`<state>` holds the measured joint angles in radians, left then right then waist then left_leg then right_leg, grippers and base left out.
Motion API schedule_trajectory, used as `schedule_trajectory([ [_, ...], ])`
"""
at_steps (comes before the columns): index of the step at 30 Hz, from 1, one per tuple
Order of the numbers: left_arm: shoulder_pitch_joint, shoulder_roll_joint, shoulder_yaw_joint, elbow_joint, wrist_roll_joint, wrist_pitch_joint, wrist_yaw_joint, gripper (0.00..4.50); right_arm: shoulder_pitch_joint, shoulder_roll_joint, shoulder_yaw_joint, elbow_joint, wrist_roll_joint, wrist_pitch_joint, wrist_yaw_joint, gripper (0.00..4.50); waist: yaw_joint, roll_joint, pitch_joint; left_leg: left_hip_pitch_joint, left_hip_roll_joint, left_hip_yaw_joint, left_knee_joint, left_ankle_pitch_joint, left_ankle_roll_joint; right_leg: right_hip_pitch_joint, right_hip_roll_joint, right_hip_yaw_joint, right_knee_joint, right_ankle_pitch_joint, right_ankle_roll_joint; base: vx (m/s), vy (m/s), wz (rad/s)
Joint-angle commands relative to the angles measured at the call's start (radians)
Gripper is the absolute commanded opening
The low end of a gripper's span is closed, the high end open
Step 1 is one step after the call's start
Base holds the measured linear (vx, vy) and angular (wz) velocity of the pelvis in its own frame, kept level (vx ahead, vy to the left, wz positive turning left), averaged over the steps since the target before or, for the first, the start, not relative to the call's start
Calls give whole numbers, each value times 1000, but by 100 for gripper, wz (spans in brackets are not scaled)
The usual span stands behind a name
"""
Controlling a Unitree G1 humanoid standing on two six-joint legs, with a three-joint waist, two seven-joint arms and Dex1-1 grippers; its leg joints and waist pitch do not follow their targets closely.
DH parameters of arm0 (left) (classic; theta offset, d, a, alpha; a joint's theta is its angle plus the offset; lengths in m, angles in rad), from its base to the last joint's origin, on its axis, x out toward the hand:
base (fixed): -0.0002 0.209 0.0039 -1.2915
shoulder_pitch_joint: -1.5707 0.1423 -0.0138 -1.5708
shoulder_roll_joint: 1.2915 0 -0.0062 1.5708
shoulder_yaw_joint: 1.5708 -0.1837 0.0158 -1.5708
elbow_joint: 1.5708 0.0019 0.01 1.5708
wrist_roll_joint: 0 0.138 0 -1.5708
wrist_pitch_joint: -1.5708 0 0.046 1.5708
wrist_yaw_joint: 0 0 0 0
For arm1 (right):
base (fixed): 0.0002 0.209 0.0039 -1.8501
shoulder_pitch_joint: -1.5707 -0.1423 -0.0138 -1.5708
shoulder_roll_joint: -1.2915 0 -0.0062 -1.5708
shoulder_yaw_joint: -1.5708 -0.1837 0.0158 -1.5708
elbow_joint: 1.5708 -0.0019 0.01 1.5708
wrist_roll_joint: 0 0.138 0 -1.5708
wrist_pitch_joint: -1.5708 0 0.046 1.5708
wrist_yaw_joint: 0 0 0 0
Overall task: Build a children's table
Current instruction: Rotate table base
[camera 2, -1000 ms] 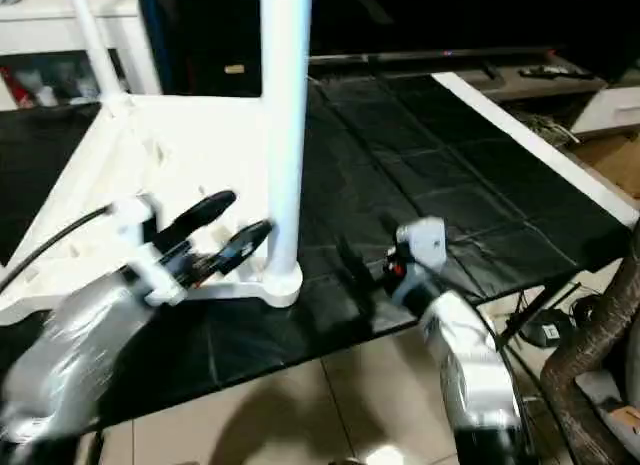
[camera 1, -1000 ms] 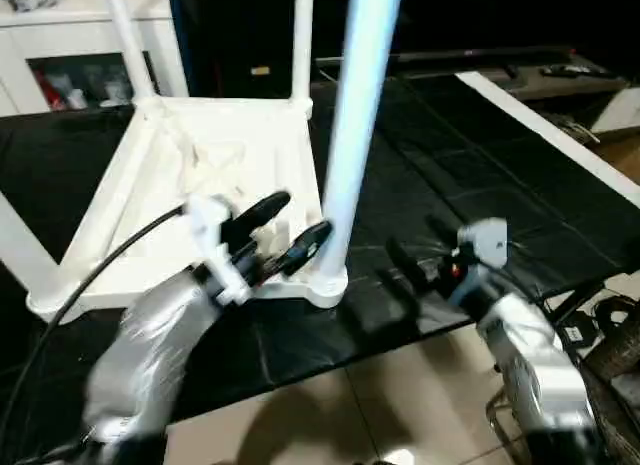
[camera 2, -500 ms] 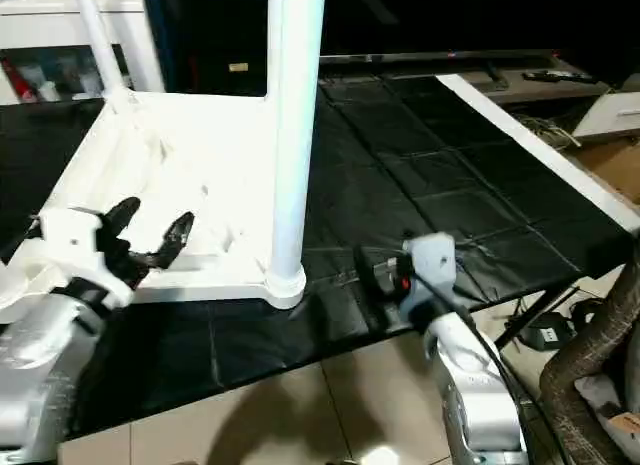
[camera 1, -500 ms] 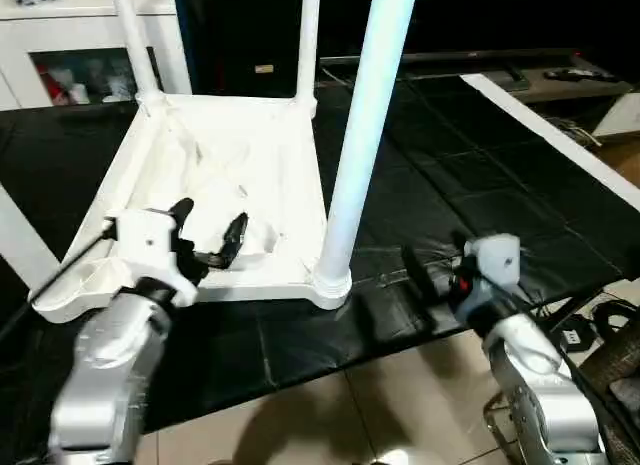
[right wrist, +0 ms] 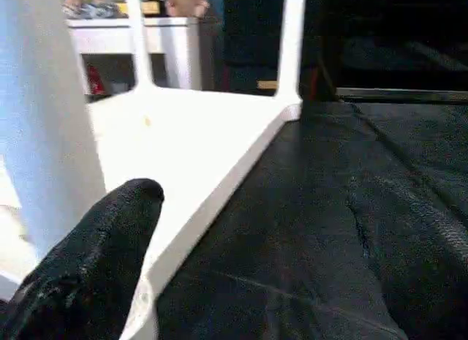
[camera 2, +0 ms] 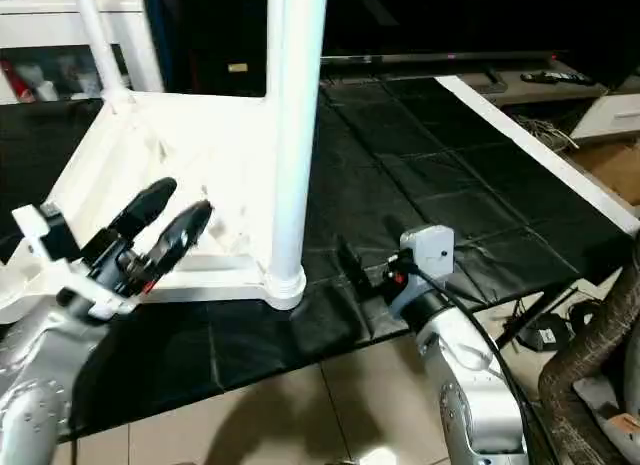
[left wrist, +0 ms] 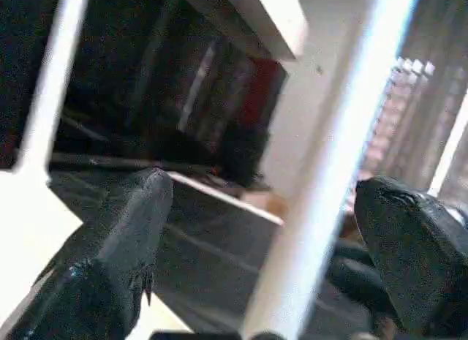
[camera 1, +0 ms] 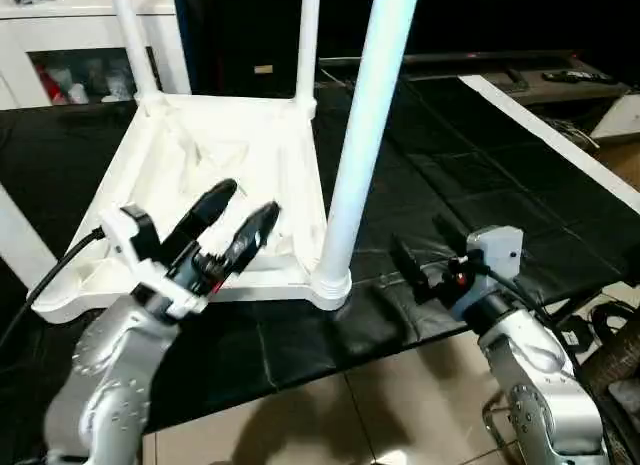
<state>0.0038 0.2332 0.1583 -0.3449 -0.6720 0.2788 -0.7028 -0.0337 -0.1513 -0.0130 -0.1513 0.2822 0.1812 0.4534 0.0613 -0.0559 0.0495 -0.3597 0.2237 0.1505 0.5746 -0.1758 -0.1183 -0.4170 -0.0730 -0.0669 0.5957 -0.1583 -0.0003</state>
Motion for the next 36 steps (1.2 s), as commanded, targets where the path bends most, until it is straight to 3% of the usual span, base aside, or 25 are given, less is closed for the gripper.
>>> schedule_trajectory([
  [1, 2, 9, -13, -30, -12, 12, -28, 446, 6, -10, -8, -18, 17, -11, 14, 450, 2, 14, -50, -3, -4, 15, -73, -340, 5, 43, -32, 35, -84, -411, -39, 0, 0, 0],
  [10, 4, 47, -13, -16, 20, -54, -74, 446, -1, -18, -11, -1, 40, -33, 57, 450, 3, 10, -50, -2, -5, 15, -73, -335, 4, 46, -34, 35, -85, -428, -37, 0, 0, 0],
  [14, -2, 84, -7, 93, 150, -204, -121, 446, -10, -24, -14, 24, 37, -69, 76, 450, 3, 11, -51, 0, -6, 15, -74, -327, 10, 46, -33, 36, -88, -429, -25, 0, 0, 0],
  [16, -8, 84, -8, 125, 160, -225, -132, 446, -12, -20, -18, 30, 30, -77, 64, 450, 3, 12, -52, 1, -5, 15, -74, -324, 6, 47, -35, 36, -84, -421, -29, 0, 0, 0],
  [17, -13, 80, -6, 145, 163, -240, -130, 418, -16, -17, -24, 36, 24, -85, 52, 450, 4, 12, -53, 1, -4, 15, -74, -320, 5, 47, -36, 37, -82, -407, -38, 0, 0, 0],
  [22, -28, 73, -3, 188, 167, -265, -133, 391, -24, -13, -36, 46, 27, -79, 37, 450, 6, 12, -54, 2, -3, 15, -74, -333, 1, 49, -37, 38, -78, -379, -69, 0, 0, 0],
  [27, -49, 84, 7, 305, 178, -354, -190, 347, -19, -18, -30, 47, 47, -74, 52, 450, 7, 13, -54, 3, -5, 14, -75, -328, 5, 50, -38, 38, -79, -385, -67, 0, 0, 0],
  [30, -47, 75, -8, 287, 187, -358, -176, 328, -18, -18, -27, 49, 47, -79, 50, 450, 7, 13, -53, 6, -1, 15, -76, -343, 3, 50, -40, 38, -77, -374, -87, 0, 0, 0],
  [36, -41, 65, -38, 198, 200, -325, -121, 274, -21, -17, -25, 52, 45, -76, 53, 450, 7, 12, -51, 6, 0, 15, -75, -356, 4, 50, -40, 38, -78, -403, -84, 0, 0, 0],
])
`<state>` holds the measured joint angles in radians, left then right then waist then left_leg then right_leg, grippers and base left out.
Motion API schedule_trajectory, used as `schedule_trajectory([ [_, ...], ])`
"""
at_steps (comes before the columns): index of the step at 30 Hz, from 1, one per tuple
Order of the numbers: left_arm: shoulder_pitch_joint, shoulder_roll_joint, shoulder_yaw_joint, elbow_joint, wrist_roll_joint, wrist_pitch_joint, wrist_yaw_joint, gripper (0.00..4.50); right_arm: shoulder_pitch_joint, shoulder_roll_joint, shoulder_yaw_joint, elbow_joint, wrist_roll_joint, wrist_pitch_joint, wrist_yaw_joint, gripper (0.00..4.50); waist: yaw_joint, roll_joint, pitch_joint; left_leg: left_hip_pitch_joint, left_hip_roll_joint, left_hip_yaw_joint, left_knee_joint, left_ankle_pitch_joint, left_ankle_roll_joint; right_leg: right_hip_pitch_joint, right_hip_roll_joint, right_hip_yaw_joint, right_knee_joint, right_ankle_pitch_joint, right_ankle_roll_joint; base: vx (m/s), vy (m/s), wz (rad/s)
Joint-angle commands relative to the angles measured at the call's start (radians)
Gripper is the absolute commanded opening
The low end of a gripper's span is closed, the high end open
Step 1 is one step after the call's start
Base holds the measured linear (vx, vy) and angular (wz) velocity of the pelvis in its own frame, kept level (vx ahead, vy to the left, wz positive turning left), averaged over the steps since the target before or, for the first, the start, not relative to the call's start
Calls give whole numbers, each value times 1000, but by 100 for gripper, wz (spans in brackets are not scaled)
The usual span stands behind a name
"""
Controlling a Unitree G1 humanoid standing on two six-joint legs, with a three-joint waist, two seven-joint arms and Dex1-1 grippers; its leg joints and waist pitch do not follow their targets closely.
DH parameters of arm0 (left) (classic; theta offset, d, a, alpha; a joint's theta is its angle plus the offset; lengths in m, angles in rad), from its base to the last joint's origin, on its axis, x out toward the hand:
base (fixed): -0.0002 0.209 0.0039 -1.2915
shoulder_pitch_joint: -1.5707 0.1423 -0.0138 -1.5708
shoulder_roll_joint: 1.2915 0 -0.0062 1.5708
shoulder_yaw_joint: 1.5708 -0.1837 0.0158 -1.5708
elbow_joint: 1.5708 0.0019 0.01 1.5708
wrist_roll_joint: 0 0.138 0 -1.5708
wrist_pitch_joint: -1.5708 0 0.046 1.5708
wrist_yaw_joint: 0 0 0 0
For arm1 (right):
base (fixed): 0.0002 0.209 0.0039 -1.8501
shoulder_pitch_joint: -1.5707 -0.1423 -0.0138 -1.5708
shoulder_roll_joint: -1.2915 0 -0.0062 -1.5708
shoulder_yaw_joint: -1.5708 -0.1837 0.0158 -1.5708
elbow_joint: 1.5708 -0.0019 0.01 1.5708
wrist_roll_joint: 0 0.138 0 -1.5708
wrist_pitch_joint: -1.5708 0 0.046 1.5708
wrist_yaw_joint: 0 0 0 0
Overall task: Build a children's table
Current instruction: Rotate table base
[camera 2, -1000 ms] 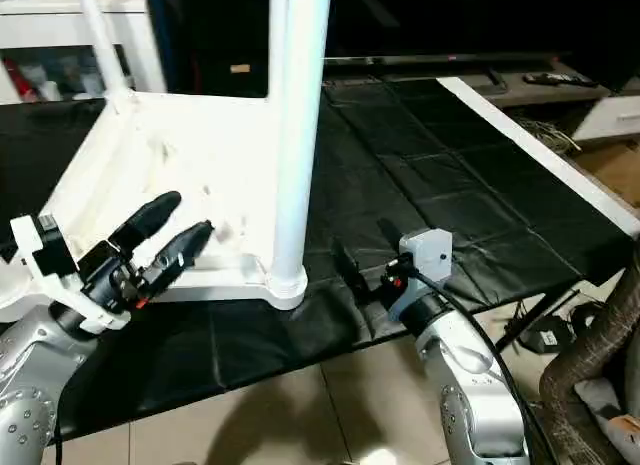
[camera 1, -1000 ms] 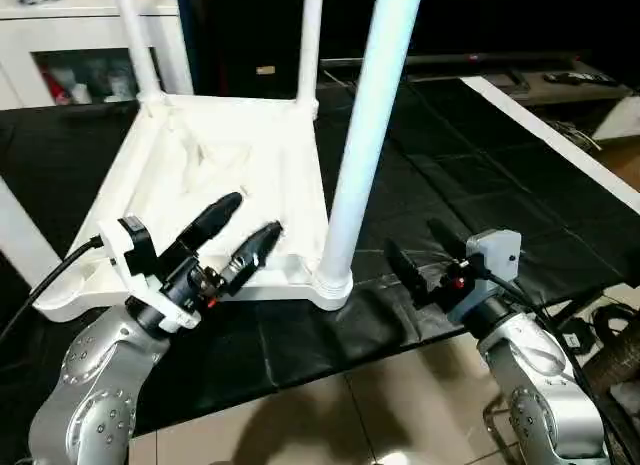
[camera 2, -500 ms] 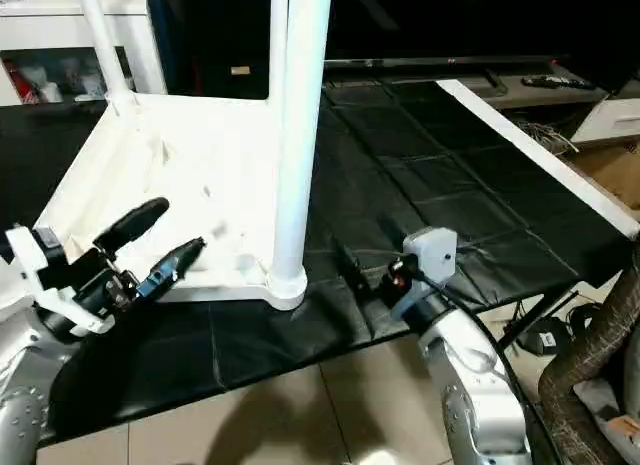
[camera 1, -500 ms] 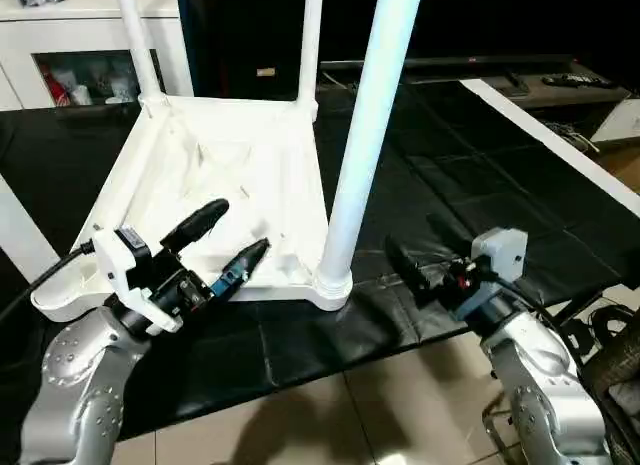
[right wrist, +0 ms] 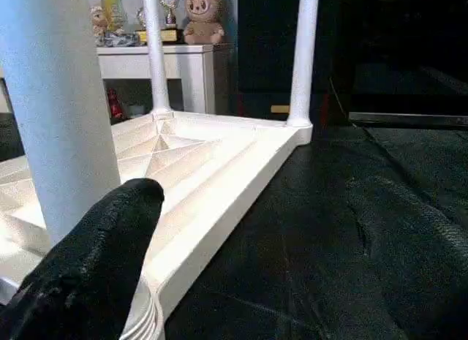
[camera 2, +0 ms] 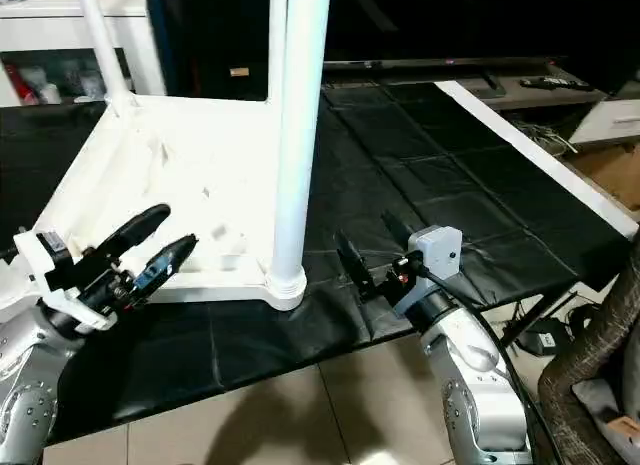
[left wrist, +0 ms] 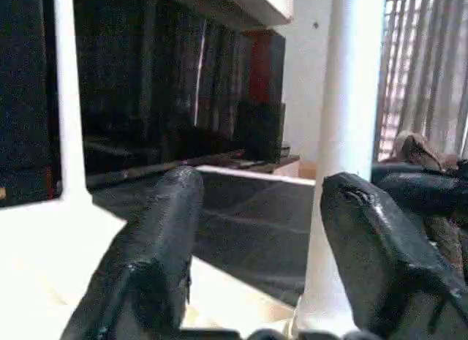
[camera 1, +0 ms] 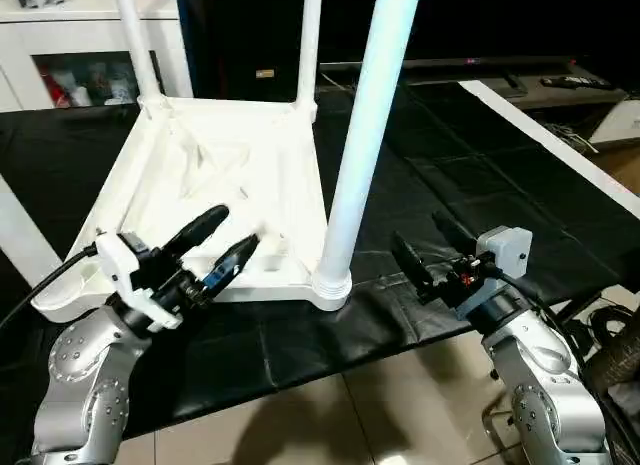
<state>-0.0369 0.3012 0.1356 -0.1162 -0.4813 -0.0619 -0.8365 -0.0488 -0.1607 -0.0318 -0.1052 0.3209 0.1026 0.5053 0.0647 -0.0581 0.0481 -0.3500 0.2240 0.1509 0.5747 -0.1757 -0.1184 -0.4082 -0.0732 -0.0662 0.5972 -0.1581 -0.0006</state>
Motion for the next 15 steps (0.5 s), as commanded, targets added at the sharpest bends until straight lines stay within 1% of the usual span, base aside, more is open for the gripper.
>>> schedule_trajectory([
  [1, -1, -3, -15, -31, 9, 15, 13, 264, -6, -8, -6, 6, 6, 2, 1, 450, 4, 15, -50, -3, -1, 14, -75, -355, 3, 41, -40, 37, -80, -405, -82, 0, 0, 0],
  [2, -1, -5, -21, -42, 11, 16, 19, 264, -6, -10, -6, 6, 7, 1, 1, 450, 3, 13, -50, -4, -1, 14, -75, -354, 3, 41, -39, 37, -81, -409, -79, 0, 0, 0],
  [4, -2, -10, -32, -68, 15, 25, 35, 239, -6, -13, -6, 5, 7, 2, 1, 450, 3, 14, -50, -3, -1, 14, -74, -354, 2, 41, -39, 37, -80, -410, -76, 0, 0, 0],
  [8, -1, -13, -46, -109, 18, 48, 64, 202, -7, -15, -5, 3, 7, 4, 2, 450, 3, 11, -51, -5, -2, 15, -73, -343, 5, 41, -38, 37, -79, -401, -76, 0, 0, 0],
  [9, 0, -14, -51, -121, 19, 55, 73, 202, -7, -15, -4, 2, 8, 5, 3, 450, 2, 10, -51, -6, -2, 15, -73, -341, 6, 42, -38, 37, -79, -403, -74, 0, 0, 0],
  [13, 4, -14, -65, -158, 22, 76, 99, 170, -5, -16, 0, 0, 5, 6, 5, 450, 2, 10, -51, -6, -2, 15, -72, -335, 6, 42, -37, 36, -79, -403, -70, 0, 0, 0],
  [14, 4, -14, -67, -164, 21, 80, 104, 150, -4, -16, 1, 0, 5, 6, 5, 450, 2, 10, -51, -7, -3, 15, -72, -332, 7, 42, -37, 36, -79, -405, -68, 0, 0, 0],
  [15, 5, -14, -68, -168, 20, 83, 108, 150, -4, -16, 1, 0, 5, 6, 6, 450, 2, 10, -51, -7, -3, 15, -72, -332, 7, 41, -36, 36, -79, -407, -66, 0, 0, 0],
])
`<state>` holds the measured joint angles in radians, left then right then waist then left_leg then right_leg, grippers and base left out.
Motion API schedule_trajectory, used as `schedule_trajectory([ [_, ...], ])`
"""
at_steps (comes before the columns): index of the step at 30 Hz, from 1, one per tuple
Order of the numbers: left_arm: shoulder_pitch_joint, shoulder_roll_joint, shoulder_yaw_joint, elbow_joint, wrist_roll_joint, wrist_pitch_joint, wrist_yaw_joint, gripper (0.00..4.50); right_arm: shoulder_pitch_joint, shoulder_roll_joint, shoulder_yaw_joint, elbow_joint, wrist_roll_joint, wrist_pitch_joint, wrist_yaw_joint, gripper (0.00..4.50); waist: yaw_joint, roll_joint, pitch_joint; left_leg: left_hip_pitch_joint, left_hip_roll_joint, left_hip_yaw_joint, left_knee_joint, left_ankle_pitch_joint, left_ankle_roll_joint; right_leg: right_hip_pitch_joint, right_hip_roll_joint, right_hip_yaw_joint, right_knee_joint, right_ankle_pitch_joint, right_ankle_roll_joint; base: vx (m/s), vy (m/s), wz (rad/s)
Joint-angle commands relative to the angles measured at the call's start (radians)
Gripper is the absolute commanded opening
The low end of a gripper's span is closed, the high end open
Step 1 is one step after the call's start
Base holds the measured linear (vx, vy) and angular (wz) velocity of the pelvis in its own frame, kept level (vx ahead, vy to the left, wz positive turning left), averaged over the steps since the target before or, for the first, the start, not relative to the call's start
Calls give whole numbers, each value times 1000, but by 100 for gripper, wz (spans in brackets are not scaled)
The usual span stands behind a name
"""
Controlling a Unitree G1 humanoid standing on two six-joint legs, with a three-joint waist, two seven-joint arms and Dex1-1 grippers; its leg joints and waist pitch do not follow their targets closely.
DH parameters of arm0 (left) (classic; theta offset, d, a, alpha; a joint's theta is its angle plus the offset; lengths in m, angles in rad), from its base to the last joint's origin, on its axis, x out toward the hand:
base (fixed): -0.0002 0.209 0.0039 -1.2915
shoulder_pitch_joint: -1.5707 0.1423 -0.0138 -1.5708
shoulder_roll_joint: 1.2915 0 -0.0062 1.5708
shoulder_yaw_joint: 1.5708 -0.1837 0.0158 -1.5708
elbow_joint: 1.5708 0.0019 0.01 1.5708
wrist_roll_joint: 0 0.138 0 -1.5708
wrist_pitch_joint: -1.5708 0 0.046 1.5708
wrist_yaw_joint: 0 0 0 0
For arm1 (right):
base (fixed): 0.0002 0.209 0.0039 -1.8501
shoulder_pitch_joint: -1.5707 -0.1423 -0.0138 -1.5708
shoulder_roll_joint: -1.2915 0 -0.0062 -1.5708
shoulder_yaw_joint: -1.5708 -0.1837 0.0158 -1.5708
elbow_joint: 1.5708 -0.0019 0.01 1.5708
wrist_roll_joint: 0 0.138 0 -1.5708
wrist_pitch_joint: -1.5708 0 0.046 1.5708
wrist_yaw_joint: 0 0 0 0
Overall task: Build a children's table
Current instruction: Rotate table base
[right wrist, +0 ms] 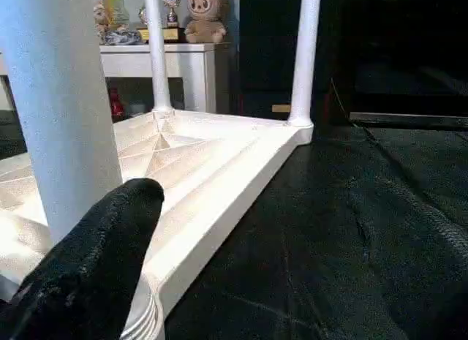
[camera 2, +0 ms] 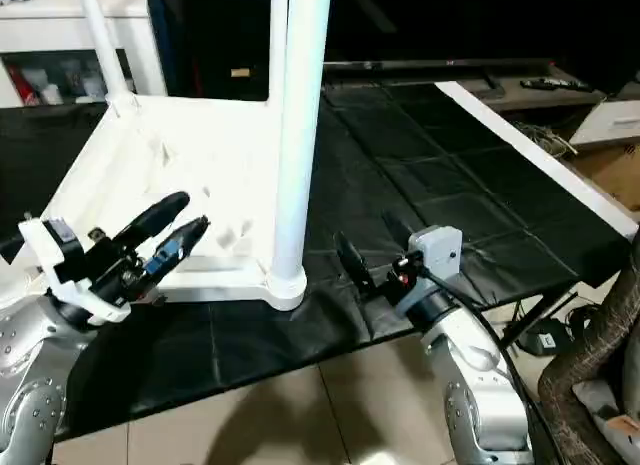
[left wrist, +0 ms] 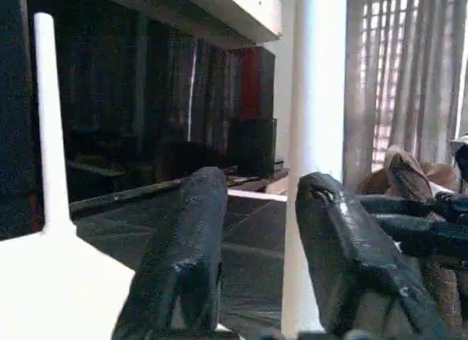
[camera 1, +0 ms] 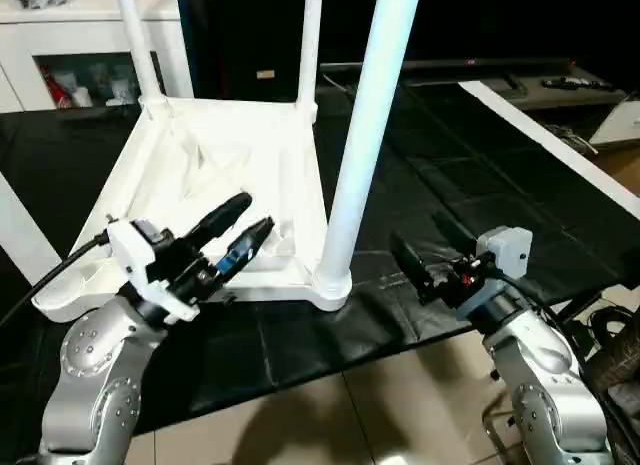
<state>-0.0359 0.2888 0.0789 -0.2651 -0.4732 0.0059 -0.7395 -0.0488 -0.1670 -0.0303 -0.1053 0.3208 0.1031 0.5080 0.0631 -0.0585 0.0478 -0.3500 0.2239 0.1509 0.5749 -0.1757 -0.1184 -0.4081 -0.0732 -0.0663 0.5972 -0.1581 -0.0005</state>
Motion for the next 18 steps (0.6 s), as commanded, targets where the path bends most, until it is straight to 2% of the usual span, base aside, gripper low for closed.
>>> schedule_trajectory([
  [1, 2, -1, -13, -25, 11, 21, 17, 142, -4, -11, 1, 0, 4, 5, 3, 450, 2, 11, -50, -7, -3, 15, -72, -336, 6, 41, -36, 36, -80, -411, -64, 0, 0, 0],
  [10, 3, 4, -17, -35, 5, 33, 31, 64, -3, -13, 2, 1, 4, 4, 7, 450, 2, 10, -51, -6, -5, 15, -71, -338, 6, 39, -35, 35, -83, -425, -53, 0, 0, 0],
  [11, 4, 6, -16, -32, 4, 32, 30, 44, -3, -14, 2, 2, 4, 5, 8, 450, 2, 9, -52, -7, -4, 15, -71, -336, 6, 40, -35, 35, -82, -421, -53, 0, 0, 0],
  [18, -1, 17, -15, 1, 46, 7, 40, 33, -9, -15, 2, 18, 5, -1, 13, 450, 2, 11, -52, -6, -4, 15, -71, -334, 7, 40, -35, 35, -81, -407, -58, 0, 0, 0],
])
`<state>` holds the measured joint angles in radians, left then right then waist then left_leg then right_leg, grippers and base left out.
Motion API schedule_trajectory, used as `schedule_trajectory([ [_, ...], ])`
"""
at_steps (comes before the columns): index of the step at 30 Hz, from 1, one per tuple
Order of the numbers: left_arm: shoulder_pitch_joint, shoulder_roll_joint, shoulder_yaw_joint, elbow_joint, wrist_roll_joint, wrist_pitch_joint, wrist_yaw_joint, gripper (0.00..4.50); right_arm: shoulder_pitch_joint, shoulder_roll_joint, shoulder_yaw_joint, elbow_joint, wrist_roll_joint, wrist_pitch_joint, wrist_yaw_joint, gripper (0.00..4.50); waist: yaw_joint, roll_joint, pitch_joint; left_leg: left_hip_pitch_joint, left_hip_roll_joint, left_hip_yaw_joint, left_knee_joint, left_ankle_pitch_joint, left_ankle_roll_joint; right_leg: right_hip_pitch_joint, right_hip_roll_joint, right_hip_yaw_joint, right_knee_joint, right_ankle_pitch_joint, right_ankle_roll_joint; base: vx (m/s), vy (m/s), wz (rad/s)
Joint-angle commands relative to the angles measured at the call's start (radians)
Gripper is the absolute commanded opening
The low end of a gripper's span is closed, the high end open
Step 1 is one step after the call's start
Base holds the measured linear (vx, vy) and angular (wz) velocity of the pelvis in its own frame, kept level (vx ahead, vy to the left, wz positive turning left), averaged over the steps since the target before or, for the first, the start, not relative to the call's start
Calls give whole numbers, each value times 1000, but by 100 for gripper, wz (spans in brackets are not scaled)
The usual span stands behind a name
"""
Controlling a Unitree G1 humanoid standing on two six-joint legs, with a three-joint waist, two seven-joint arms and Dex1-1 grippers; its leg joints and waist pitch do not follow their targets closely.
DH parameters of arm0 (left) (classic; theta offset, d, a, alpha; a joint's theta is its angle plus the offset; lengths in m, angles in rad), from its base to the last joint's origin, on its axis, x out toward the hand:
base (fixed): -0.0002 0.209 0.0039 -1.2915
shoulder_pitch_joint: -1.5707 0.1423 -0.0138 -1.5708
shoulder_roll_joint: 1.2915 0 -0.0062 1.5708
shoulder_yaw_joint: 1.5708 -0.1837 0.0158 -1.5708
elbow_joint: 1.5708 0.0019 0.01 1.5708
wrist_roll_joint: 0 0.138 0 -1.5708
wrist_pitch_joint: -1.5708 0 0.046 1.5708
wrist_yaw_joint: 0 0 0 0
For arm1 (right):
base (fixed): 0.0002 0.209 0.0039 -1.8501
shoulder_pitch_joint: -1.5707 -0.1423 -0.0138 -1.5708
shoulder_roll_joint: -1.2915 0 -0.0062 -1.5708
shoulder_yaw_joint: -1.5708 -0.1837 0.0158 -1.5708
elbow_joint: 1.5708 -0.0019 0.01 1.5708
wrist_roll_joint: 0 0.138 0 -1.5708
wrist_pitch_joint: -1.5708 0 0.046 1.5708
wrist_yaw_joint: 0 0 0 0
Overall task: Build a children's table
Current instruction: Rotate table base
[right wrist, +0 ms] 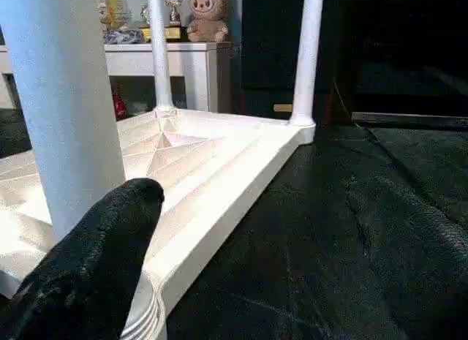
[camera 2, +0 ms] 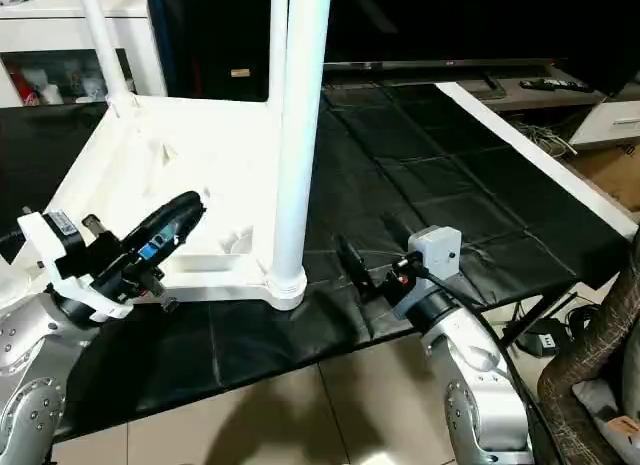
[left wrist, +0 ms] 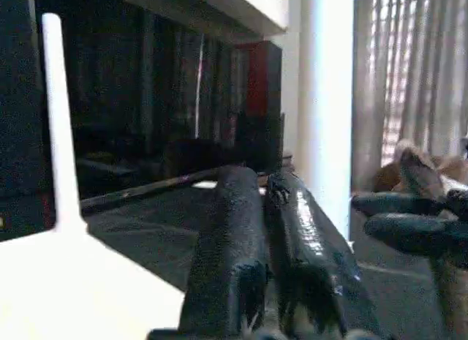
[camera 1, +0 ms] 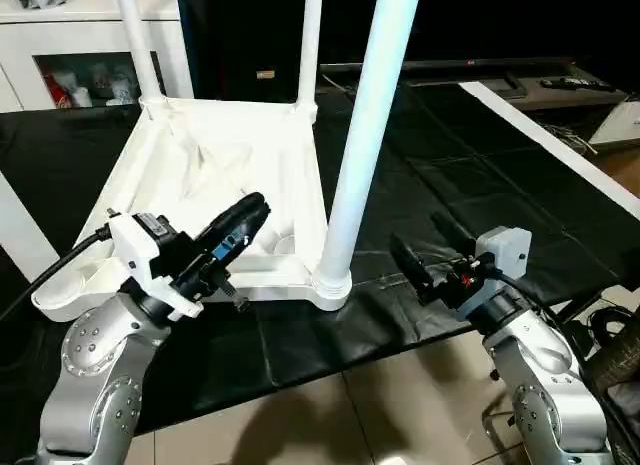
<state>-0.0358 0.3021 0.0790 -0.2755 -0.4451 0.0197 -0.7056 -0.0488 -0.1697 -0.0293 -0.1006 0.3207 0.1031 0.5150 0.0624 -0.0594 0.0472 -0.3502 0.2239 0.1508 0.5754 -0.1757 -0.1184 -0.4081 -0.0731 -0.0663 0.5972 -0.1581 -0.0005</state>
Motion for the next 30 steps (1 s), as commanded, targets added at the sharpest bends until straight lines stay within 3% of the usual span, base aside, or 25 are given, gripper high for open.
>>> schedule_trajectory([
  [1, -3, 6, -17, 16, 26, -12, 6, 33, -10, -12, 1, 15, 4, -2, 7, 450, 3, 11, -51, -7, -4, 14, -72, -334, 8, 40, -35, 35, -82, -410, -56, 0, 0, 0],
  [11, -17, 12, -26, 45, 97, -48, 32, 33, -7, -11, 4, 15, 0, -9, 10, 450, 3, 12, -52, -6, -4, 14, -72, -334, 8, 41, -35, 35, -81, -400, -61, 0, 0, 0],
  [13, -20, 11, -27, 51, 102, -57, 31, 14, -6, -11, 5, 11, -1, -8, 11, 450, 3, 12, -52, -6, -4, 14, -72, -331, 8, 41, -36, 35, -80, -402, -61, 0, 0, 0],
  [30, -29, 10, -21, 84, 129, -119, 41, 14, -11, -6, 12, 1, 1, -5, 15, 450, 4, 11, -52, -6, -4, 13, -72, -340, 9, 40, -37, 35, -83, -416, -60, 0, 0, 0],
])
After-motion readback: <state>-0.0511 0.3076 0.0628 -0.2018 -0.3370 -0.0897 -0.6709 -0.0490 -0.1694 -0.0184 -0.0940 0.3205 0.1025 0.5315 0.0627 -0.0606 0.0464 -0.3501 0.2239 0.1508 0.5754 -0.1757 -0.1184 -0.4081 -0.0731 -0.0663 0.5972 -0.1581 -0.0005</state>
